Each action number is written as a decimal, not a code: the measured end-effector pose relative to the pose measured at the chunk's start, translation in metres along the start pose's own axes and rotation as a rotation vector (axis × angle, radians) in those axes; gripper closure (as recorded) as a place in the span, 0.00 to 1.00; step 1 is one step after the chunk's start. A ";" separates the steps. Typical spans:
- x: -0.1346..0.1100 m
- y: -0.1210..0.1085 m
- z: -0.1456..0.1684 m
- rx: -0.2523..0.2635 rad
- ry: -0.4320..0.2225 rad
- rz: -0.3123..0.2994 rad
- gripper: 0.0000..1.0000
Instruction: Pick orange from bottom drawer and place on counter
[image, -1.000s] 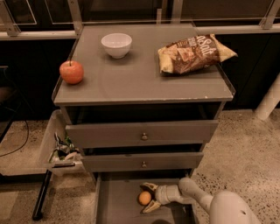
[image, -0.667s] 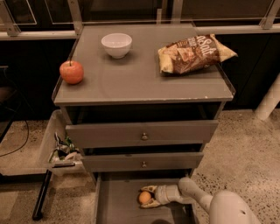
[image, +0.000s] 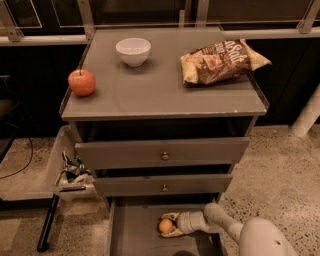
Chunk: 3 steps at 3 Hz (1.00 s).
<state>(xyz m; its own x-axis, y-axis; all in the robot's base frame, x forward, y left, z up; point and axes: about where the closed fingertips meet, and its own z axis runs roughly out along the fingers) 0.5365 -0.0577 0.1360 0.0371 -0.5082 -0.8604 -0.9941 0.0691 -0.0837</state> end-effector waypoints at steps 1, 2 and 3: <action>-0.003 0.008 -0.003 -0.024 0.004 0.016 1.00; -0.019 0.020 -0.022 -0.055 -0.016 0.010 1.00; -0.041 0.027 -0.051 -0.070 -0.054 -0.012 1.00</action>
Offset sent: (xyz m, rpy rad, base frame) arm -0.0386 -0.0239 0.0586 0.0350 0.0429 0.0801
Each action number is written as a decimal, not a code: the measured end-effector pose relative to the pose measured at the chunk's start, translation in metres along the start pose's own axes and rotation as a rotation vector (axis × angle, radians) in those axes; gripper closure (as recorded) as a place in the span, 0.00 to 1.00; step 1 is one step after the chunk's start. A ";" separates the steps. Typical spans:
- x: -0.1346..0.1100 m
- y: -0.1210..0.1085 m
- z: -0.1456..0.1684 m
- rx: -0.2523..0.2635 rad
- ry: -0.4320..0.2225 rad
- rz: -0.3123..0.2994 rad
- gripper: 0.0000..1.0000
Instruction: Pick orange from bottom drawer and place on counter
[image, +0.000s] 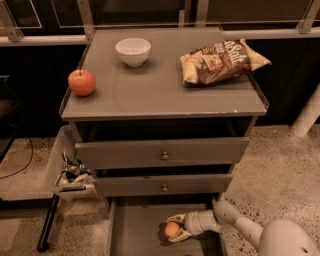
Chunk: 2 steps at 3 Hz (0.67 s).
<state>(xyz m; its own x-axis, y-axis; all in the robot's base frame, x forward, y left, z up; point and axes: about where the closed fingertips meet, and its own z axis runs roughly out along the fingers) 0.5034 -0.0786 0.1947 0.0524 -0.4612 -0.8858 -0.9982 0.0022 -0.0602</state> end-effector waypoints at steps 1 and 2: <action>-0.018 0.005 -0.037 0.026 0.003 -0.023 1.00; -0.041 0.005 -0.082 0.080 0.052 -0.060 1.00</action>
Offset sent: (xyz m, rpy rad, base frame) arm -0.0127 -0.0966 0.1370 -0.1309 -0.1779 -0.0949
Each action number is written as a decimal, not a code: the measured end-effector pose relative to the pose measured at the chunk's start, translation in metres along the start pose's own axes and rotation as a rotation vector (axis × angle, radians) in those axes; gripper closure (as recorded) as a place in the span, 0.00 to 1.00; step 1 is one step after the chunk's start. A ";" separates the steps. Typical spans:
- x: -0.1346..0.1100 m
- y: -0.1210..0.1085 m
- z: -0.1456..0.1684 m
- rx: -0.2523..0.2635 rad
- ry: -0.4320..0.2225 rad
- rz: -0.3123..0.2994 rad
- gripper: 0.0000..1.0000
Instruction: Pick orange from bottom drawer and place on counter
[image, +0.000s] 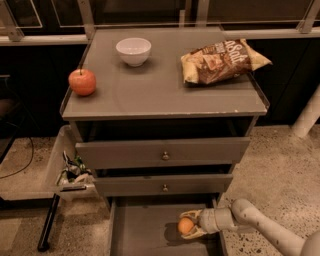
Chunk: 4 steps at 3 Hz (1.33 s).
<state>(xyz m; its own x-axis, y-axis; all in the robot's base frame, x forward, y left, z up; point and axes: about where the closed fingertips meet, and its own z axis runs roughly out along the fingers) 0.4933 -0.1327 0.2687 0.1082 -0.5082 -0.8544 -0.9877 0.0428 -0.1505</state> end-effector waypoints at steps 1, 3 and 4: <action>-0.033 -0.011 -0.052 0.067 0.065 -0.048 1.00; -0.042 -0.014 -0.064 0.069 0.093 -0.064 1.00; -0.074 -0.015 -0.101 0.117 0.153 -0.119 1.00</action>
Offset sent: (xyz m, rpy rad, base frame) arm 0.0011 -0.0246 0.0473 -0.0537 -0.0624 -0.0378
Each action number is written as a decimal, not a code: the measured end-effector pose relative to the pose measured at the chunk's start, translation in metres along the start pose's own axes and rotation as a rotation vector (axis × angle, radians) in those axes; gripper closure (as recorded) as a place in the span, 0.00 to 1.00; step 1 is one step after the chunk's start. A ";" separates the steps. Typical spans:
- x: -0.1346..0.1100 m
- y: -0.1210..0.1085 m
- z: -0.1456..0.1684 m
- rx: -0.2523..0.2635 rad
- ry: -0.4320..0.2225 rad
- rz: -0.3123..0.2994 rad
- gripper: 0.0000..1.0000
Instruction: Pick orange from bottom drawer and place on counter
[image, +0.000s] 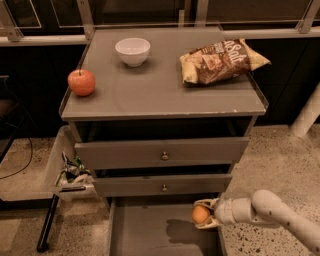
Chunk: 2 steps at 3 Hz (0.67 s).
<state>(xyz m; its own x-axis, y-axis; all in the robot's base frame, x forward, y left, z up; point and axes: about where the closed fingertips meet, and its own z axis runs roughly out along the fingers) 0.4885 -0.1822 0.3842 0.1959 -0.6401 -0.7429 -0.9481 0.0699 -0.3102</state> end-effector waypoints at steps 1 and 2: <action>-0.048 -0.004 -0.059 0.038 0.081 -0.107 1.00; -0.082 -0.013 -0.102 0.063 0.142 -0.188 1.00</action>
Offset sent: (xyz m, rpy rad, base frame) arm -0.0454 -0.0511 0.2413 -0.3623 -0.3982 0.0587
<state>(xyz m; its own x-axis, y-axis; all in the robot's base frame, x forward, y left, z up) 0.4588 -0.2086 0.5097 0.3262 -0.7474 -0.5788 -0.8799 -0.0162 -0.4750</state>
